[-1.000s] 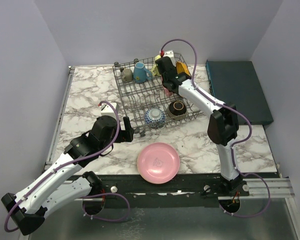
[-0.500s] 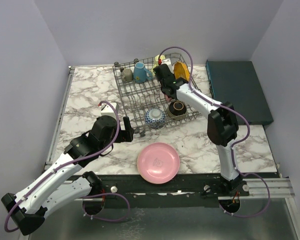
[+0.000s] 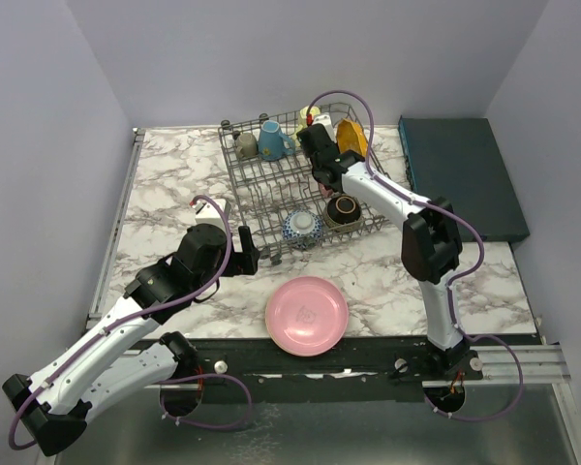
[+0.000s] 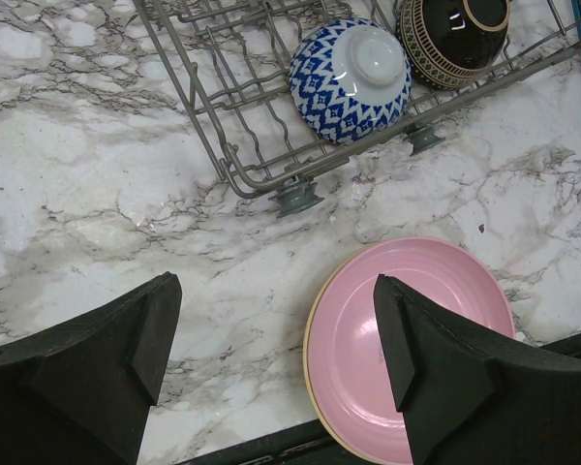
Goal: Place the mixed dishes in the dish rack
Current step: Insert the plate into the dish rack.
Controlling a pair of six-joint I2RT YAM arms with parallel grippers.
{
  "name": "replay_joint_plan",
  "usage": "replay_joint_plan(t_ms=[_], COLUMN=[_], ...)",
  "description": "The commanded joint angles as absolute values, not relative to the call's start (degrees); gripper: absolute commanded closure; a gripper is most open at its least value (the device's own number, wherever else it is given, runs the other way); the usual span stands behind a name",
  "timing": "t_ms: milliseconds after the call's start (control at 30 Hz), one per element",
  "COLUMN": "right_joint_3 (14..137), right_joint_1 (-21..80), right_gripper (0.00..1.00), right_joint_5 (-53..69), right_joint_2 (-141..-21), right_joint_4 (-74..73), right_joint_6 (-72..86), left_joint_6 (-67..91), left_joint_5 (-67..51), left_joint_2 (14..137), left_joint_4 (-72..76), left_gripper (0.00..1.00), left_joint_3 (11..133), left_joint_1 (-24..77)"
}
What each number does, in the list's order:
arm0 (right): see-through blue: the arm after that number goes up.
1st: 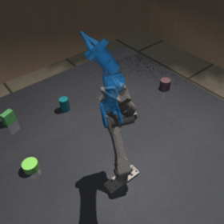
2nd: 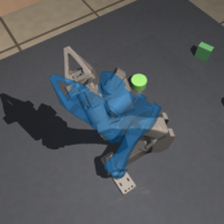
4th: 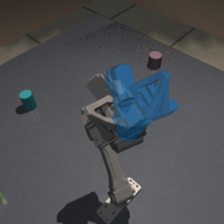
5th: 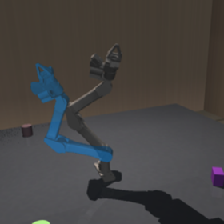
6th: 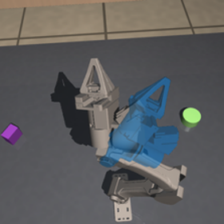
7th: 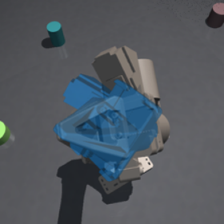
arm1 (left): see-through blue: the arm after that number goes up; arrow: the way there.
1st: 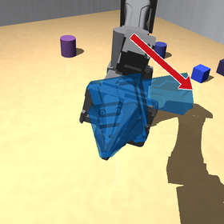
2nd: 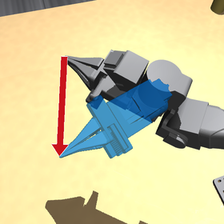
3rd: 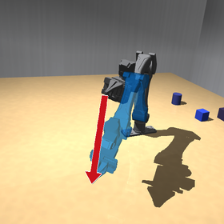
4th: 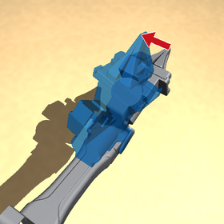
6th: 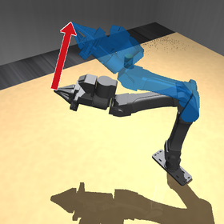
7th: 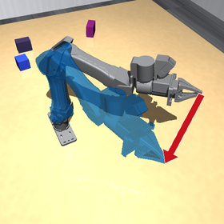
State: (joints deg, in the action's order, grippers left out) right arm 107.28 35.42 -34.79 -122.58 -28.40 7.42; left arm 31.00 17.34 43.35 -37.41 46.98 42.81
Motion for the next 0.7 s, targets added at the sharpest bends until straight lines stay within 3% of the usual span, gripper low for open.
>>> replay_joint_plan(t_ms=[0, 133, 333, 667], right_joint_3=[106.0, 106.7, 108.1, 108.5], right_joint_1=[35.3, 35.3, 35.3, 35.3], right_gripper=[0.8, 0.63, 0.47, 0.3], right_joint_5=[-32.6, -32.7, -32.6, -30.9], right_joint_2=[-123.6, -123.3, -122.8, -120.6], right_joint_4=[-31.8, -31.8, -32.0, -31.9], right_joint_6=[7.9, 8.1, 7.9, 8.1], left_joint_6=[30.8, 30.8, 30.8, 30.7], left_joint_5=[16.7, 16.7, 16.6, 16.4], left_joint_2=[43.2, 43.2, 43.4, 44.0], left_joint_4=[-37.5, -37.5, -37.5, -37.5], left_gripper=[0.13, 0.13, 0.13, 0.13], left_joint_3=[46.3, 46.3, 46.3, 46.4], left_joint_1=[42.4, 42.4, 42.4, 42.1])
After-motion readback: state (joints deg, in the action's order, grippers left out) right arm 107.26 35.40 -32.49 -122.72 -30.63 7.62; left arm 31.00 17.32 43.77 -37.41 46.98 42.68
